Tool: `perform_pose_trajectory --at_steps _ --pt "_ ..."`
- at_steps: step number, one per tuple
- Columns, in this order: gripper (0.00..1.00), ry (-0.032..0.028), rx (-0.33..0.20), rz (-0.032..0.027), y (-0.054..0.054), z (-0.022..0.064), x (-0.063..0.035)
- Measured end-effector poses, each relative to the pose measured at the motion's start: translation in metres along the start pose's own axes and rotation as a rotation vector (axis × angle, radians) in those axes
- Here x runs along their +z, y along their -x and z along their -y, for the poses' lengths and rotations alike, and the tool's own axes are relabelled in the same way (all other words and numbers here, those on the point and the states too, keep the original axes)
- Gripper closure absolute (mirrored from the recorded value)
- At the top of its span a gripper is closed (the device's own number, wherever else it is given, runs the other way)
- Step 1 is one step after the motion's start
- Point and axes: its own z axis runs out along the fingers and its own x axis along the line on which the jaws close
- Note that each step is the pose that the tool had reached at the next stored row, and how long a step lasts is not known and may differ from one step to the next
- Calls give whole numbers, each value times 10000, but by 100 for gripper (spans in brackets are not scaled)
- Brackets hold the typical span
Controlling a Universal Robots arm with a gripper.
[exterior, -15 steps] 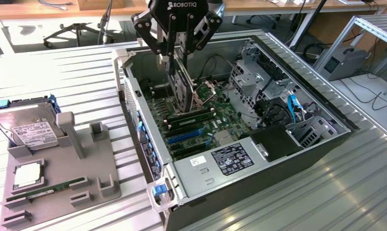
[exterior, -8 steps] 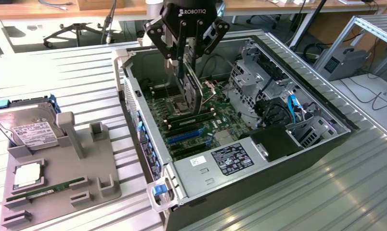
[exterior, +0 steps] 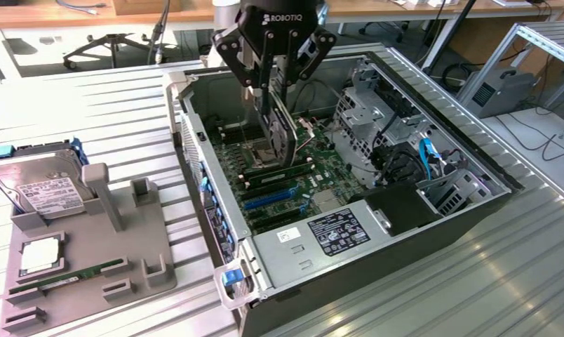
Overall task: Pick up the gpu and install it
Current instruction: 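Pick up the gpu and move the gpu toward the slot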
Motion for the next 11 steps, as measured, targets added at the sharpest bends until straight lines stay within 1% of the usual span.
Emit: perform_pose_trajectory --at_steps 11 --pt "73 -21 -1 1 37 -4 15"
